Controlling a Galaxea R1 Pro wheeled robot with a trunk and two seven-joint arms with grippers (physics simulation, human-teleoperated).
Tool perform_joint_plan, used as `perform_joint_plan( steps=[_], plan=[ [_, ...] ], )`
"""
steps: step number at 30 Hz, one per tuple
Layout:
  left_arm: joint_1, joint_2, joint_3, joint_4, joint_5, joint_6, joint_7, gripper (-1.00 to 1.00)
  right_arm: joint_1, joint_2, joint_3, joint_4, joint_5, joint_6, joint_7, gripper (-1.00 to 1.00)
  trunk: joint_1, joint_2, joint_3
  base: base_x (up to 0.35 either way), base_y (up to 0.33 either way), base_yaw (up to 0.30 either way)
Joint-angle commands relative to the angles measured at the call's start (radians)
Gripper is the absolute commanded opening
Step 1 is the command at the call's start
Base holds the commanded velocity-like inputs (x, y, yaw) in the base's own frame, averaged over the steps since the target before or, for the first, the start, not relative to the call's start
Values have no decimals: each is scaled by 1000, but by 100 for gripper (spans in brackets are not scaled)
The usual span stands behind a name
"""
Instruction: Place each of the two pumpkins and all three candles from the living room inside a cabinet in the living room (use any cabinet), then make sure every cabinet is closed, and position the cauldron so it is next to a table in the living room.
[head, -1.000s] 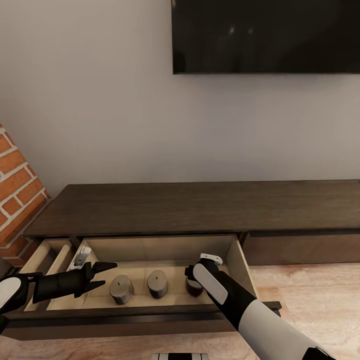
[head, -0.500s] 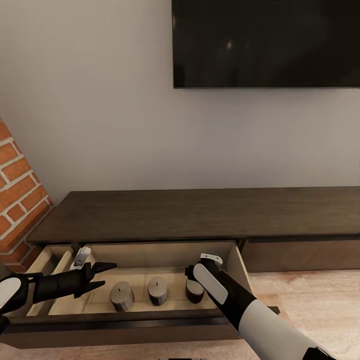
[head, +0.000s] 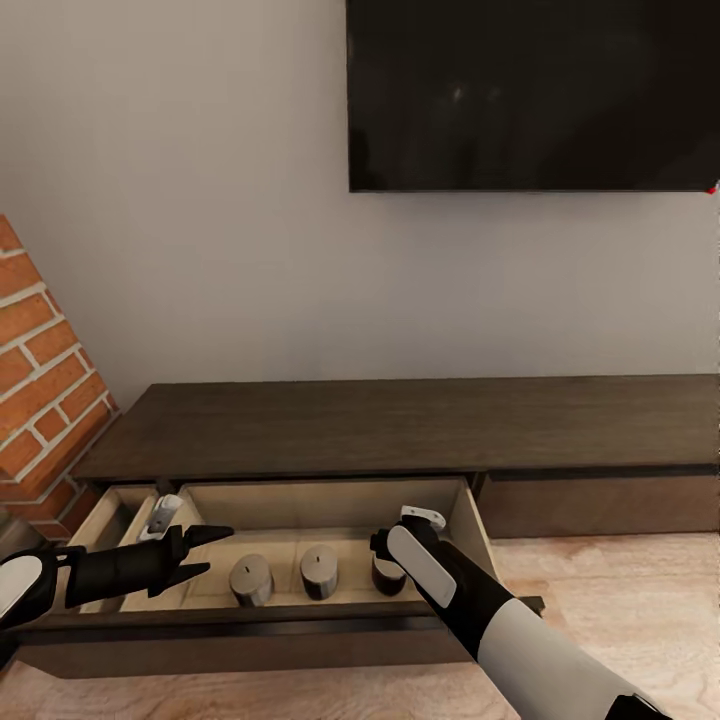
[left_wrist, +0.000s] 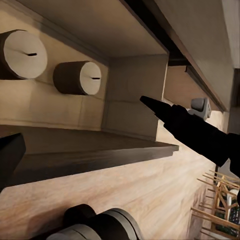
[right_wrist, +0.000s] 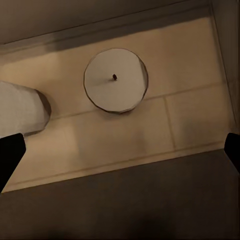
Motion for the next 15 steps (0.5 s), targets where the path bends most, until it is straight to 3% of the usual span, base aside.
perform_joint_plan(
  steps=[1, 6, 15],
  plan=[
    [-1, 1, -1, -1, 10, 1, 10, 100, -1, 0, 2, -1, -6, 4, -7, 100, -4, 7, 2, -32, 0, 0],
    [-1, 1, -1, -1, 9, 1, 10, 100, -1, 0, 2, -2, -4, 4, -7, 100, -23, 42, 18, -26, 0, 0],
    [-1, 1, -1, -2, 9, 1, 10, 100, -1, 0, 2, -1, -3, 0, -7, 100, -58, 105, 46, -133, 0, 0]
  ],
)
